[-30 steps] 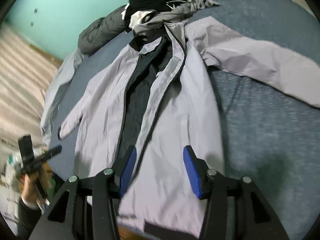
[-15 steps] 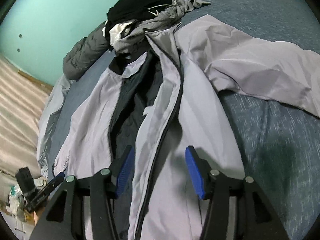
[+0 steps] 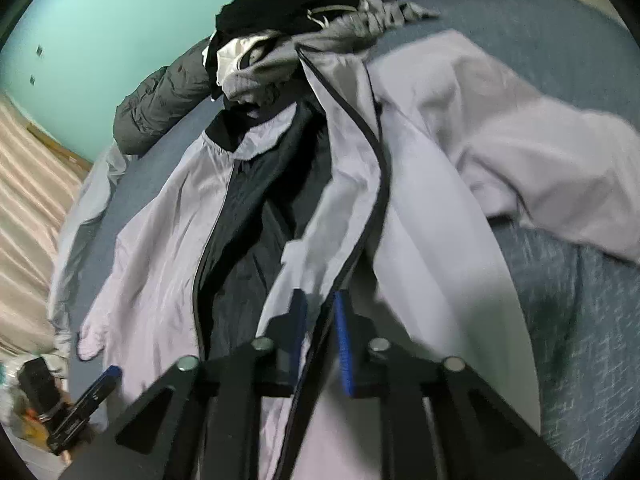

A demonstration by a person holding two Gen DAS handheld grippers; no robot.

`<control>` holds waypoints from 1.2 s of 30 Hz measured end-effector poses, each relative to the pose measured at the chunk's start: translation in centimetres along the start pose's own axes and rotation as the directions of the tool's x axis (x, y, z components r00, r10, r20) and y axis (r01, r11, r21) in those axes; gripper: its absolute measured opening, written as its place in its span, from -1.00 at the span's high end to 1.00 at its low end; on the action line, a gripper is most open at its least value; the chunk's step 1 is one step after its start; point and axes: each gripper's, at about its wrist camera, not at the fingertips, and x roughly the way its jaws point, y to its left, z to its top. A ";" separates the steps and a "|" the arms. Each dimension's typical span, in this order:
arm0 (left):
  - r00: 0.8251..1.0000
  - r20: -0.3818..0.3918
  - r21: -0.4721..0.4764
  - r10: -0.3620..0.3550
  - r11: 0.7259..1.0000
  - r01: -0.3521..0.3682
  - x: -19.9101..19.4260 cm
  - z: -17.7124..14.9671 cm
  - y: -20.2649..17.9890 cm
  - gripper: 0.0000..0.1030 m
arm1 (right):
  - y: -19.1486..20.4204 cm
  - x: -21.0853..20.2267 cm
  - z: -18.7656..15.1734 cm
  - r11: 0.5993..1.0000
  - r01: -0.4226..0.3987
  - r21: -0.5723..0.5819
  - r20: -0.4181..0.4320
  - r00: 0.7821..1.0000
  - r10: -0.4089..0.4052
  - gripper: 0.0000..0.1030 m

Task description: Fold clothes

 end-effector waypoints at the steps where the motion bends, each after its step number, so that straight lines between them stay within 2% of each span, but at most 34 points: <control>1: 1.000 0.000 -0.004 -0.004 1.000 0.004 0.0 0.0 0.1 -0.06 | 0.4 0.2 0.1 1.000 0.004 -0.013 0.004 1.000 -0.004 0.84; 7: 1.000 0.013 -0.005 -0.011 1.000 0.011 -0.3 0.0 0.6 -0.06 | 3.1 1.5 0.7 0.996 0.025 -0.089 0.026 0.999 -0.022 0.89; 18: 1.000 0.016 -0.024 -0.024 0.999 0.025 -0.3 0.5 1.6 -0.06 | 8.4 7.2 -0.9 0.977 -0.079 -0.199 -0.121 0.991 0.056 0.89; 19: 1.000 0.017 -0.023 -0.025 0.999 0.026 -0.3 0.5 1.6 -0.06 | 8.9 7.7 -1.0 0.974 -0.089 -0.208 -0.135 0.989 0.062 0.83; 20: 0.999 0.021 -0.021 -0.026 0.999 0.026 -0.3 0.6 1.6 -0.06 | 9.3 8.1 -1.2 0.972 -0.099 -0.215 -0.143 0.987 0.069 0.83; 21: 0.999 0.024 -0.019 -0.027 0.999 0.027 -0.3 0.7 1.5 -0.06 | 9.1 7.3 -1.1 0.971 -0.108 -0.211 -0.117 0.990 0.084 0.83; 24: 0.999 0.025 -0.015 -0.027 0.999 0.028 -0.3 0.8 1.4 -0.06 | 8.0 4.4 -0.3 0.981 -0.096 -0.170 0.005 0.995 0.098 0.83; 27: 0.999 0.023 -0.018 -0.026 0.999 0.026 -0.2 0.8 1.6 -0.06 | 6.6 3.5 1.2 0.993 -0.037 -0.114 0.059 0.997 0.044 0.83; 29: 1.000 0.020 -0.018 -0.024 1.000 0.024 0.0 0.8 1.6 -0.06 | 6.2 4.1 2.1 0.996 -0.017 -0.084 0.044 0.999 0.020 0.83; 36: 1.000 0.003 -0.023 -0.024 0.999 0.024 0.6 0.8 1.8 -0.06 | 7.2 8.5 3.4 0.994 0.035 -0.107 -0.036 0.999 -0.040 0.83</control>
